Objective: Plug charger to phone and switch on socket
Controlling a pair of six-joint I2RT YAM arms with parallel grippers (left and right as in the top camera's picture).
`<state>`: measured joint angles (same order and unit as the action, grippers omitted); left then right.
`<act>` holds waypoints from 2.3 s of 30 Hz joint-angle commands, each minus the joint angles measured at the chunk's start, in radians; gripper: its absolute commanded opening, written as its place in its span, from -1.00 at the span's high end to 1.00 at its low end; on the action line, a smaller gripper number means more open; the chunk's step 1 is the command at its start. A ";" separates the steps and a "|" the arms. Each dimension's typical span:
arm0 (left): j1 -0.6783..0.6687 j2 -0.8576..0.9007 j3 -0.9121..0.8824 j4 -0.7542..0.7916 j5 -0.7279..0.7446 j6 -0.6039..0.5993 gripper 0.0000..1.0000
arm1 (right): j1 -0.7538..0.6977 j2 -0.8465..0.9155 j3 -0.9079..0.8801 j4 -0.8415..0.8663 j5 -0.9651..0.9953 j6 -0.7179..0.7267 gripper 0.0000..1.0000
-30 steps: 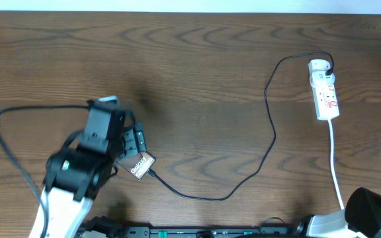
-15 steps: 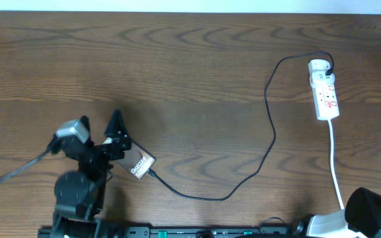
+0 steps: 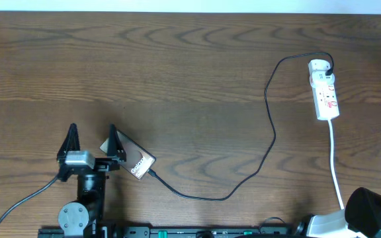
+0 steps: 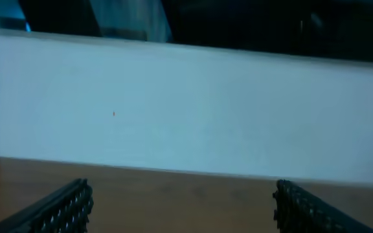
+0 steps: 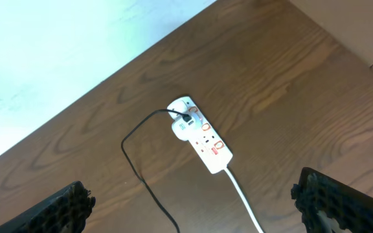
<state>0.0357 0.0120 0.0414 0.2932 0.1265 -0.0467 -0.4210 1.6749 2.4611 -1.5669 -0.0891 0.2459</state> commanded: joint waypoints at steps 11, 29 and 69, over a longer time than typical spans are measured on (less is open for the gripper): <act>0.012 -0.011 -0.037 -0.320 -0.163 -0.247 -0.76 | 0.006 -0.008 0.008 -0.001 0.008 0.011 -0.99; 0.011 -0.011 -0.037 -0.372 -0.145 -0.051 -0.76 | 0.006 -0.008 0.008 0.000 0.008 0.011 -0.99; 0.011 -0.008 -0.037 -0.367 -0.112 -0.054 -0.76 | 0.006 -0.008 0.008 -0.001 0.008 0.011 -0.99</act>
<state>0.0441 0.0101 0.0189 -0.0296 0.0273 -0.1223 -0.4213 1.6749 2.4607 -1.5669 -0.0887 0.2459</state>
